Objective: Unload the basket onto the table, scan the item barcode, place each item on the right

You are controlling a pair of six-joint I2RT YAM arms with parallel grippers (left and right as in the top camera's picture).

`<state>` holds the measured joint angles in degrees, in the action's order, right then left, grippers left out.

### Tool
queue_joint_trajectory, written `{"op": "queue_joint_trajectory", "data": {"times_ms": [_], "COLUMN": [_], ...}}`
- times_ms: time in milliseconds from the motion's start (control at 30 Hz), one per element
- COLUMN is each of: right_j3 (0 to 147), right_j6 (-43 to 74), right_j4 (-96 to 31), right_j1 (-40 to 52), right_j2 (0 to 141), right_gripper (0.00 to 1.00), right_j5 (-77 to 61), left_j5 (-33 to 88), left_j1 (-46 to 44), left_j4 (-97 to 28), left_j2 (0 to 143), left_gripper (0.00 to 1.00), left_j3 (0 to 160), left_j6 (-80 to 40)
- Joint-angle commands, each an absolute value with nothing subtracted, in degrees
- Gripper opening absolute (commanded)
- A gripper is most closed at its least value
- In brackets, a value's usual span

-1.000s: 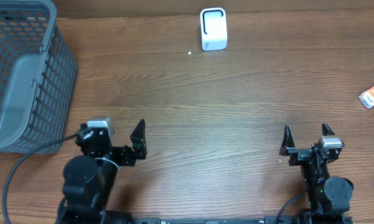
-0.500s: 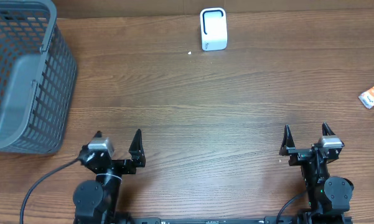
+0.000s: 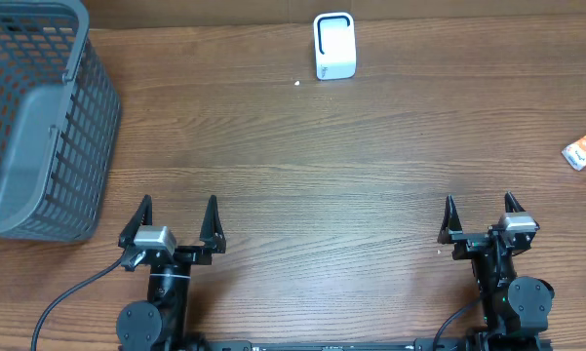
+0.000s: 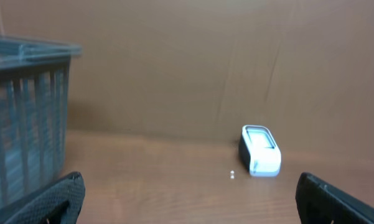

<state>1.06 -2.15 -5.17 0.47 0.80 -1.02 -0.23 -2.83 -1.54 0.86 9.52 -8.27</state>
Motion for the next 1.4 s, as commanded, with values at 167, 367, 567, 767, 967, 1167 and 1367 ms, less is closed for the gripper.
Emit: {"op": "queue_joint_trajectory", "data": {"times_ms": [167,367,567,767,967,1167,1367], "right_j3": [0.5,0.5,0.5,0.5,0.5,0.5,0.5], "right_j6": [-2.4,-2.4,-2.4,-2.4,-2.4,-2.4,-2.4], "right_j4": [-4.8,-4.8,-4.8,-4.8,-4.8,-4.8,-4.8], "right_j1": [0.3,0.3,0.3,0.3,0.3,0.3,0.3], "right_j2": [0.2,0.2,0.2,0.2,0.2,0.2,0.2], "right_gripper": [1.00,1.00,1.00,1.00,1.00,1.00,1.00], "right_j5": [-0.3,-0.3,-0.3,-0.3,-0.3,-0.3,-0.3], "left_j5": [1.4,1.5,-0.3,-1.9,-1.9,-1.9,-3.9], "left_j1": [-2.3,-2.4,-2.4,-2.4,-2.4,-2.4,-2.3], "left_j4": [13.7,12.9,4.8,-4.4,-4.4,-4.4,-4.3], "left_j2": [0.2,0.2,0.2,0.2,0.2,0.2,0.2], "left_gripper": [1.00,1.00,1.00,1.00,1.00,1.00,1.00], "left_j3": [0.3,0.3,0.3,0.3,0.3,0.3,0.3], "left_j6": [-4.8,0.2,1.8,1.8,1.7,1.7,2.7]}}
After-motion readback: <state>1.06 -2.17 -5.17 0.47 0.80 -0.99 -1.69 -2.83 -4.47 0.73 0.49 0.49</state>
